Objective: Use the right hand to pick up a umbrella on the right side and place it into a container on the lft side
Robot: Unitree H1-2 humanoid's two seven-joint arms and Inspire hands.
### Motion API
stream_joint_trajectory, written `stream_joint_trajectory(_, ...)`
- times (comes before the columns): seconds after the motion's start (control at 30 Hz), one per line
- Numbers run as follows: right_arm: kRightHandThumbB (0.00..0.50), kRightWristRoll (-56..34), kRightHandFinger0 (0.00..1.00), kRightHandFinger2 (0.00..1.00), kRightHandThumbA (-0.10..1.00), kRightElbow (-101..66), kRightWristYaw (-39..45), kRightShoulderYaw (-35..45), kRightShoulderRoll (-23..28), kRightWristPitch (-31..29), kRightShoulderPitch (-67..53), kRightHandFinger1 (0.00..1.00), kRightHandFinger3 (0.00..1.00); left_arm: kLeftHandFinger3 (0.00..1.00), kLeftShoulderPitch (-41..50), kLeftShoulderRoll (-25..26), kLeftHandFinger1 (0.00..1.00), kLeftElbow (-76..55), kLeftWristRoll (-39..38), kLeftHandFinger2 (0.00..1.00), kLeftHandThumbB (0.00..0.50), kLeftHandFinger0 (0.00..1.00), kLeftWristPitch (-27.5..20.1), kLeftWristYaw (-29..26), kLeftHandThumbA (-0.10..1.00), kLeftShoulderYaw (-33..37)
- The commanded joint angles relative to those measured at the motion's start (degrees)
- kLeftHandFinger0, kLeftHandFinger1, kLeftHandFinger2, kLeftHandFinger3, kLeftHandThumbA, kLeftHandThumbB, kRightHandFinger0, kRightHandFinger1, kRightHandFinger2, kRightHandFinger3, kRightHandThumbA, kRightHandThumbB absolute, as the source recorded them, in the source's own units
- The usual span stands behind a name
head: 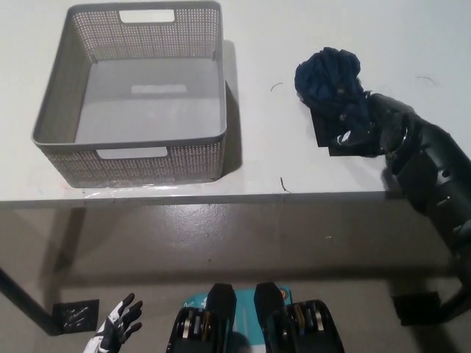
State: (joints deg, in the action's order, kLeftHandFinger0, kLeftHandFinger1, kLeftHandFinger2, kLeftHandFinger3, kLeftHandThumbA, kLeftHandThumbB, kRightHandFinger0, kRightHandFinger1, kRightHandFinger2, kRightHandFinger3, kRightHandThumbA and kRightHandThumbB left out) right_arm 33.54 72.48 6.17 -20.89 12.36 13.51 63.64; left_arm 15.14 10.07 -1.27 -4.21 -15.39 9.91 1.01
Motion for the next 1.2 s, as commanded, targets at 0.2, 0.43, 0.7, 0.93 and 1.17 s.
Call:
stream_joint_trajectory(0.2, 0.188, -4.9, 0.00, 0.28, -0.10, 4.8, -19.1, 4.0, -3.4, -9.1, -6.4, 0.05, 0.43, 1.00, 0.6, 1.4, 1.00, -2.2, -0.4, 1.00, 0.018, 1.00, -1.6, 1.2, 1.00, 0.4)
stream_joint_trajectory(0.43, 0.190, -5.8, 0.00, 0.68, -0.10, 3.5, -26.0, 6.2, -2.4, -16.0, -5.0, 0.20, 0.63, 1.00, -0.1, 1.7, 1.00, -1.5, 0.6, 1.00, 0.012, 1.00, -2.6, 0.9, 1.00, 0.3)
stream_joint_trajectory(0.7, 0.151, -7.7, 0.00, 0.88, -0.10, -5.7, -26.1, 8.7, -3.1, -17.7, 1.8, 0.45, 0.85, 1.00, 0.5, 1.7, 1.00, -1.6, 0.1, 1.00, 0.029, 1.00, -2.1, 0.8, 1.00, 0.0)
stream_joint_trajectory(0.93, 0.197, -7.7, 0.00, 0.70, -0.10, -18.9, -22.6, 8.2, -5.6, -14.6, 4.9, 0.28, 0.78, 1.00, 1.2, 1.6, 1.00, -1.8, 0.3, 1.00, 0.045, 1.00, -2.0, 0.6, 1.00, 0.0)
stream_joint_trajectory(1.17, 0.164, -8.0, 0.00, 0.65, -0.10, -25.3, -18.2, 7.3, -11.0, -10.2, 10.9, 0.22, 0.59, 1.00, 1.1, 1.3, 1.00, -1.9, 1.6, 1.00, 0.051, 1.00, -2.0, 0.2, 1.00, 0.2)
